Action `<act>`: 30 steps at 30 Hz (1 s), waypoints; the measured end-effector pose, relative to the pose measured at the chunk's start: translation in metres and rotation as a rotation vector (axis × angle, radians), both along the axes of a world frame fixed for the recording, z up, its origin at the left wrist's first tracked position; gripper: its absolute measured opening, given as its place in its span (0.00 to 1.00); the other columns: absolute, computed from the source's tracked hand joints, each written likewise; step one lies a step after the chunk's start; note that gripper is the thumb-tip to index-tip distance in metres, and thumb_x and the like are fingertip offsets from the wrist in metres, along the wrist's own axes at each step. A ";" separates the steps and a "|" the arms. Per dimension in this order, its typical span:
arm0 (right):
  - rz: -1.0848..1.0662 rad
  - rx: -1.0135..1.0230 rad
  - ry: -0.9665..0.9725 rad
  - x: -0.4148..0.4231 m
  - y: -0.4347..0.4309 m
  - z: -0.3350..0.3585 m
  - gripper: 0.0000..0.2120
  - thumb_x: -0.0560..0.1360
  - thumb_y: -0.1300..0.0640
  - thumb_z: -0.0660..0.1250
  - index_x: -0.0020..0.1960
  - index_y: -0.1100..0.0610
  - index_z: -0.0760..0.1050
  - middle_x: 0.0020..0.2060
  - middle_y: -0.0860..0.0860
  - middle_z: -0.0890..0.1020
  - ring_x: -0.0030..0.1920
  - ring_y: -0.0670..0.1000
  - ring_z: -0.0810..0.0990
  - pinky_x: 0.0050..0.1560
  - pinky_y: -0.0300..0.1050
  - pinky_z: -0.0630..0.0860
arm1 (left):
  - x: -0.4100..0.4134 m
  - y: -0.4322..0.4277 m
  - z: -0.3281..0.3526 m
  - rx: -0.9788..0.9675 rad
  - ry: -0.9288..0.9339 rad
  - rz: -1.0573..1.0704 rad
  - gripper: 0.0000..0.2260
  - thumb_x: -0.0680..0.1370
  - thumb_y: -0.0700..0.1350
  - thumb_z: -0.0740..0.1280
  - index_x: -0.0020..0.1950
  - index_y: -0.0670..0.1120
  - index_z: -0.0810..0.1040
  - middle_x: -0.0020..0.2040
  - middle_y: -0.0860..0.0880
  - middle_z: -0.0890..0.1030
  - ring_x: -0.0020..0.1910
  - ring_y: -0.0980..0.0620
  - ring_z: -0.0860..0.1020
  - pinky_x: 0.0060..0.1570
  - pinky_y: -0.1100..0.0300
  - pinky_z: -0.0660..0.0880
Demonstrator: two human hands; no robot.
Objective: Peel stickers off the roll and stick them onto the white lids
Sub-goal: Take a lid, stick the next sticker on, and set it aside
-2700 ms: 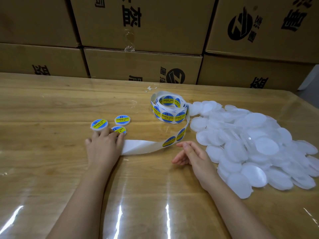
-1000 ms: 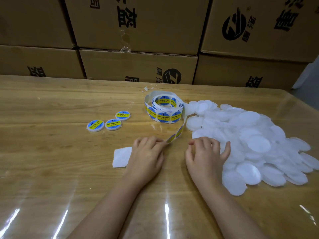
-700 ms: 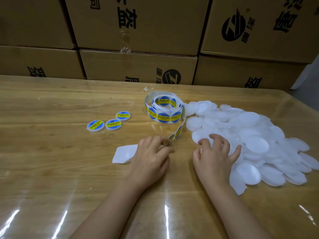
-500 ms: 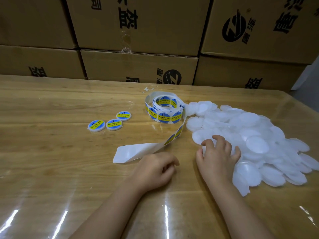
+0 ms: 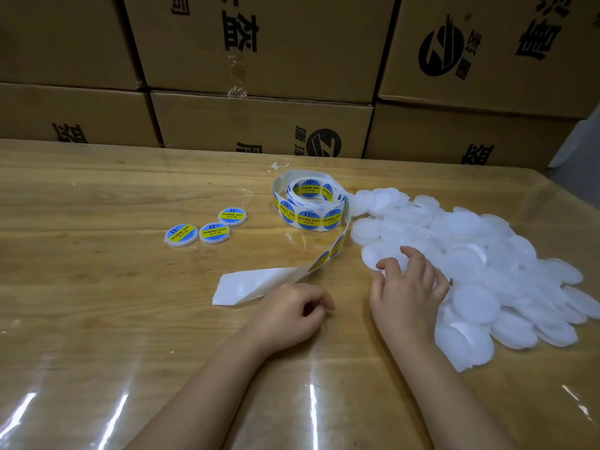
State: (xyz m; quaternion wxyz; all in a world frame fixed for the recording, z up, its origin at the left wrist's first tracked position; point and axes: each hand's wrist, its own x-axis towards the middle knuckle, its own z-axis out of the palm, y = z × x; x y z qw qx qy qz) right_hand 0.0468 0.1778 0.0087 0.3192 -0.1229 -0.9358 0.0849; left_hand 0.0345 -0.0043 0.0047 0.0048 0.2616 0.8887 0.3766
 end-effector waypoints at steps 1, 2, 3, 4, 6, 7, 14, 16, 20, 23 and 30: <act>0.010 -0.016 -0.024 0.000 0.001 0.000 0.09 0.66 0.68 0.70 0.44 0.60 0.81 0.58 0.61 0.77 0.58 0.64 0.75 0.61 0.63 0.65 | 0.000 0.000 0.000 0.002 -0.005 -0.001 0.10 0.70 0.47 0.60 0.44 0.53 0.80 0.35 0.55 0.78 0.34 0.62 0.72 0.38 0.61 0.72; 0.026 -0.022 -0.031 0.000 0.001 -0.001 0.10 0.65 0.70 0.70 0.44 0.60 0.81 0.58 0.62 0.77 0.58 0.64 0.76 0.59 0.62 0.67 | 0.000 0.000 0.000 0.003 -0.007 -0.003 0.10 0.70 0.47 0.60 0.44 0.53 0.80 0.35 0.55 0.78 0.34 0.62 0.72 0.38 0.60 0.72; 0.052 -0.024 -0.023 -0.001 0.000 0.000 0.11 0.64 0.71 0.70 0.44 0.60 0.81 0.58 0.62 0.77 0.57 0.65 0.76 0.57 0.61 0.69 | -0.001 0.000 0.000 0.003 -0.009 -0.003 0.10 0.70 0.47 0.60 0.44 0.53 0.80 0.35 0.55 0.78 0.34 0.61 0.72 0.39 0.60 0.73; 0.085 -0.022 -0.002 -0.002 0.000 0.000 0.13 0.62 0.73 0.70 0.43 0.60 0.81 0.57 0.62 0.77 0.55 0.66 0.76 0.53 0.60 0.71 | -0.001 -0.001 0.000 0.003 -0.012 -0.002 0.10 0.70 0.47 0.60 0.44 0.53 0.81 0.36 0.54 0.78 0.35 0.61 0.73 0.39 0.60 0.73; 0.122 -0.013 0.046 -0.002 -0.001 0.001 0.17 0.59 0.76 0.71 0.42 0.59 0.81 0.56 0.62 0.78 0.54 0.66 0.77 0.50 0.58 0.73 | -0.001 -0.001 -0.001 0.010 -0.017 0.002 0.10 0.70 0.47 0.61 0.44 0.53 0.81 0.36 0.55 0.78 0.35 0.60 0.73 0.40 0.59 0.73; 0.106 -0.003 0.062 -0.002 -0.002 0.001 0.18 0.59 0.76 0.70 0.43 0.58 0.81 0.57 0.61 0.77 0.56 0.65 0.76 0.52 0.59 0.71 | -0.001 -0.001 -0.001 0.014 -0.018 0.005 0.10 0.70 0.47 0.61 0.44 0.53 0.81 0.36 0.55 0.78 0.34 0.60 0.73 0.40 0.59 0.73; -0.048 -0.156 -0.014 -0.007 0.003 -0.006 0.20 0.70 0.71 0.65 0.61 0.61 0.76 0.70 0.62 0.68 0.67 0.67 0.68 0.61 0.65 0.66 | -0.003 -0.001 -0.003 0.024 -0.024 0.006 0.11 0.70 0.47 0.60 0.44 0.53 0.81 0.36 0.53 0.79 0.35 0.59 0.73 0.39 0.60 0.73; -0.027 -0.133 -0.002 -0.007 0.003 -0.006 0.20 0.68 0.71 0.67 0.59 0.60 0.77 0.67 0.61 0.71 0.61 0.65 0.74 0.57 0.62 0.68 | -0.003 -0.001 -0.004 0.027 -0.023 0.006 0.10 0.70 0.47 0.60 0.44 0.53 0.81 0.36 0.53 0.79 0.34 0.60 0.73 0.39 0.60 0.72; -0.016 -0.100 0.033 -0.006 0.002 -0.004 0.18 0.67 0.70 0.69 0.56 0.58 0.79 0.63 0.57 0.75 0.52 0.60 0.79 0.55 0.57 0.64 | -0.004 -0.001 -0.006 0.041 -0.028 0.008 0.10 0.70 0.47 0.60 0.44 0.54 0.81 0.35 0.54 0.78 0.33 0.61 0.72 0.37 0.62 0.71; 0.045 -0.113 0.105 -0.005 0.002 -0.004 0.16 0.67 0.72 0.69 0.51 0.58 0.81 0.58 0.57 0.77 0.46 0.57 0.80 0.55 0.54 0.62 | -0.005 -0.001 -0.007 0.076 -0.066 0.016 0.09 0.71 0.44 0.62 0.43 0.55 0.80 0.35 0.54 0.79 0.35 0.59 0.74 0.39 0.61 0.73; 0.496 -0.255 0.312 -0.004 -0.006 -0.004 0.15 0.66 0.76 0.66 0.47 0.62 0.81 0.48 0.57 0.74 0.44 0.54 0.77 0.44 0.47 0.75 | -0.006 -0.002 -0.004 0.426 -0.207 0.028 0.08 0.74 0.45 0.65 0.51 0.56 0.76 0.34 0.53 0.79 0.29 0.51 0.76 0.32 0.58 0.73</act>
